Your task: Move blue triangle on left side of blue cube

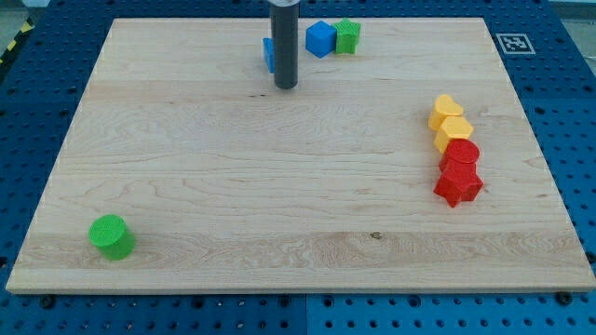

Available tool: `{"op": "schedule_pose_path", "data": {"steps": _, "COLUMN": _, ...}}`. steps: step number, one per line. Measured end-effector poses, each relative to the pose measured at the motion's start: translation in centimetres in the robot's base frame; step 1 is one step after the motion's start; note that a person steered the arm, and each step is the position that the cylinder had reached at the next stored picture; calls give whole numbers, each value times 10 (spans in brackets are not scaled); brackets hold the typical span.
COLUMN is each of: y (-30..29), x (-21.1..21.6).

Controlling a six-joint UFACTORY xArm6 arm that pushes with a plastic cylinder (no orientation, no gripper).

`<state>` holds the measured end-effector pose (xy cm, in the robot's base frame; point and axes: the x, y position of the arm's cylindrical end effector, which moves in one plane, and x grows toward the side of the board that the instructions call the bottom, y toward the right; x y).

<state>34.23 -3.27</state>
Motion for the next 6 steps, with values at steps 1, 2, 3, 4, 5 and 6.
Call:
{"op": "schedule_pose_path", "data": {"steps": 1, "y": -27, "x": -20}}
{"op": "schedule_pose_path", "data": {"steps": 2, "y": -8, "x": -55}}
{"op": "schedule_pose_path", "data": {"steps": 3, "y": -6, "x": -52}}
{"op": "schedule_pose_path", "data": {"steps": 4, "y": -23, "x": -36}}
{"op": "schedule_pose_path", "data": {"steps": 5, "y": -21, "x": -57}}
{"op": "schedule_pose_path", "data": {"steps": 6, "y": 10, "x": -57}}
